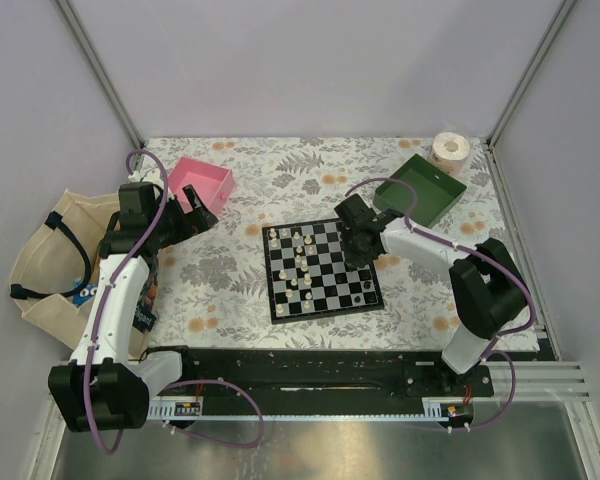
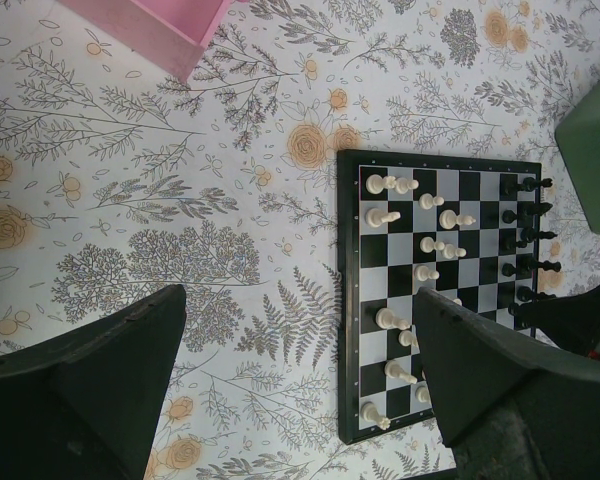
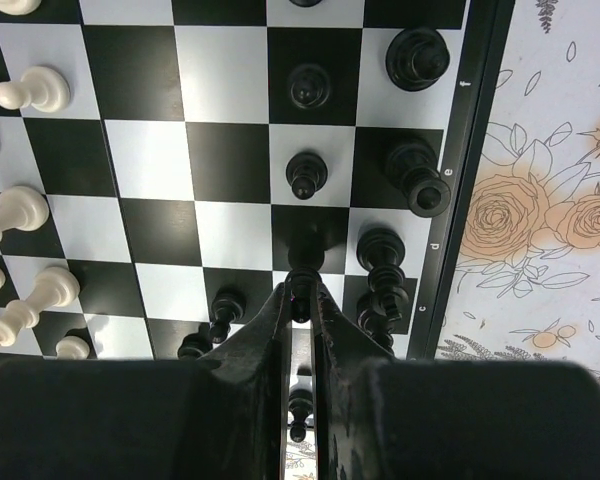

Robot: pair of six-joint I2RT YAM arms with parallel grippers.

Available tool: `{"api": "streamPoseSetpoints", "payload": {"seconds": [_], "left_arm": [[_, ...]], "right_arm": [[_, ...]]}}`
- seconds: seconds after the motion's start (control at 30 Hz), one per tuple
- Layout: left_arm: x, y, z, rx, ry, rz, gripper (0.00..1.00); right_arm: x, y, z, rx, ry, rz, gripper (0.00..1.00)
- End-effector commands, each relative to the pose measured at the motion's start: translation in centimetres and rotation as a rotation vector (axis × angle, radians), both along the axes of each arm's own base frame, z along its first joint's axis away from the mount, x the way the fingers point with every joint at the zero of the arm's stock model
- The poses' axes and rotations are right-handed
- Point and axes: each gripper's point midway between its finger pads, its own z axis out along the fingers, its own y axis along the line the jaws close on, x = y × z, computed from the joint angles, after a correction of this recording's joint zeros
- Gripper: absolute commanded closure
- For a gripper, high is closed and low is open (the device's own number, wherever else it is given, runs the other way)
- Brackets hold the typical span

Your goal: Set up the chess pieces on the board

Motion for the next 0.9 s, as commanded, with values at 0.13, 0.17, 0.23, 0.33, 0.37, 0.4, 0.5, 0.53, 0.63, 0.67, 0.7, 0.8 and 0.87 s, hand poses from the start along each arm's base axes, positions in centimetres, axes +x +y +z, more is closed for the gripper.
{"api": "streamPoseSetpoints", "payload": {"seconds": [0.13, 0.17, 0.23, 0.33, 0.37, 0.4, 0.5, 0.53, 0.63, 0.67, 0.7, 0.8, 0.87], "left_arm": [[0.6, -0.1, 1.1, -0.005, -0.048, -0.017, 0.01], [0.6, -0.1, 1.1, -0.002, -0.048, -0.016, 0.01], [0.6, 0.0, 1.1, -0.003, -0.048, -0.015, 0.01], [0.7, -0.1, 1.1, -0.001, -0.048, -0.016, 0.01], [0.6, 0.0, 1.1, -0.001, -0.048, -0.014, 0.01], [0.6, -0.1, 1.1, -0.002, -0.047, -0.016, 0.01], [0.6, -0.1, 1.1, -0.002, -0.047, -0.016, 0.01], [0.7, 0.0, 1.2, -0.001, -0.050, -0.014, 0.01], [0.6, -0.1, 1.0, -0.002, -0.044, -0.017, 0.01], [0.6, -0.1, 1.1, -0.002, -0.047, -0.016, 0.01], [0.7, 0.0, 1.0, -0.001, -0.045, -0.013, 0.01], [0.6, 0.0, 1.0, -0.002, -0.045, -0.015, 0.01], [0.6, -0.1, 1.1, -0.002, -0.045, -0.016, 0.01]], "right_arm": [[1.7, 0.2, 0.7, 0.036, -0.048, -0.030, 0.91], [1.8, 0.2, 0.7, 0.037, -0.049, -0.031, 0.91], [1.9, 0.2, 0.7, 0.039, -0.047, -0.031, 0.91], [1.9, 0.4, 0.5, 0.042, -0.042, -0.022, 0.90], [1.9, 0.4, 0.4, 0.041, -0.039, -0.019, 0.90], [2.0, 0.3, 0.3, 0.037, -0.038, -0.019, 0.90], [1.9, 0.7, -0.1, 0.048, -0.035, -0.007, 0.89], [2.0, 0.9, -0.1, 0.056, -0.035, -0.004, 0.89], [2.1, 0.8, -0.4, 0.051, -0.029, -0.007, 0.89], [2.0, 0.8, -0.4, 0.049, -0.029, -0.007, 0.89], [2.0, 0.8, -0.5, 0.048, -0.029, -0.007, 0.87], [2.1, 0.5, -0.3, 0.040, -0.036, -0.009, 0.81], [2.1, 0.3, -0.1, 0.032, -0.047, -0.008, 0.72]]}}
